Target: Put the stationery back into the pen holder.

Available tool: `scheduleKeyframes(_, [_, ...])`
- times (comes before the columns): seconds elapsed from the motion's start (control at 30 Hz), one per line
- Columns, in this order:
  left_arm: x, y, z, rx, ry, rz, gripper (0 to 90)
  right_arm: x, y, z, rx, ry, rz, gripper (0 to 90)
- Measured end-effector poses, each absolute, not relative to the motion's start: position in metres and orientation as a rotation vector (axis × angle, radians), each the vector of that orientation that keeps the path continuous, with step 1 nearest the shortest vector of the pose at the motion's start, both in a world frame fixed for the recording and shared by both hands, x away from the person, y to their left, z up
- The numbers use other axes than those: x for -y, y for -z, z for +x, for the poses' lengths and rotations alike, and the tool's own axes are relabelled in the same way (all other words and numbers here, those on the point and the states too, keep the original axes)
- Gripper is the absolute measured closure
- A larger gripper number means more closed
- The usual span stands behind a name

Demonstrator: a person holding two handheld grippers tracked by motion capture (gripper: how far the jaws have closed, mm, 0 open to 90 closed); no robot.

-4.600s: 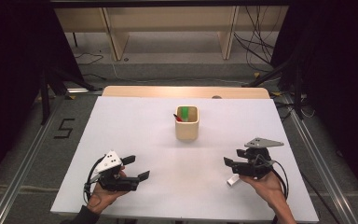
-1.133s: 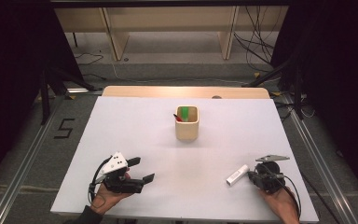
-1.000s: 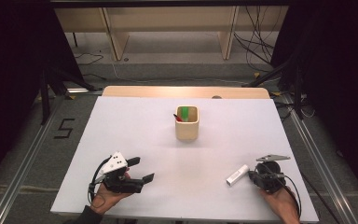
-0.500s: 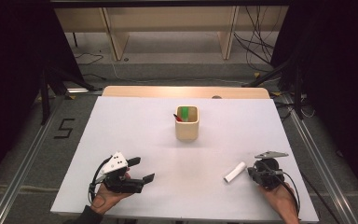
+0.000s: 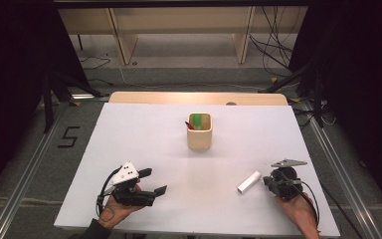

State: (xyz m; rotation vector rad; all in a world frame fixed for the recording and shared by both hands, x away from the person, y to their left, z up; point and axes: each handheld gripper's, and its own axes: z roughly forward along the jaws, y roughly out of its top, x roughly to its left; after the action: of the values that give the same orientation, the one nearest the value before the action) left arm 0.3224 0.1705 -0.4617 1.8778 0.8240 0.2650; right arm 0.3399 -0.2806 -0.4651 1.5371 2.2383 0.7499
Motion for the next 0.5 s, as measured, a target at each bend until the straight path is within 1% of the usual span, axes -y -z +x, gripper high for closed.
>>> scheduleKeyframes(0.17, [-0.15, 0.46, 0.325, -0.827, -0.197, 1.906, 15.7, 0.283, 0.462, 0.338, -2.225, -0.772, 1.539, 90.0])
scheduleKeyframes(0.33, [-0.12, 0.459, 0.327, -0.794, -0.185, 1.979, 15.7, 0.286, 0.459, 0.335, -2.215, -0.796, 1.533, 89.4])
scheduleKeyframes(0.43, [-0.103, 0.46, 0.33, -0.784, -0.176, 2.018, 15.8, 0.287, 0.458, 0.333, -2.214, -0.813, 1.527, 86.9])
scheduleKeyframes(0.5, [-0.091, 0.46, 0.333, -0.778, -0.168, 2.051, 15.8, 0.288, 0.457, 0.331, -2.212, -0.826, 1.52, 83.1])
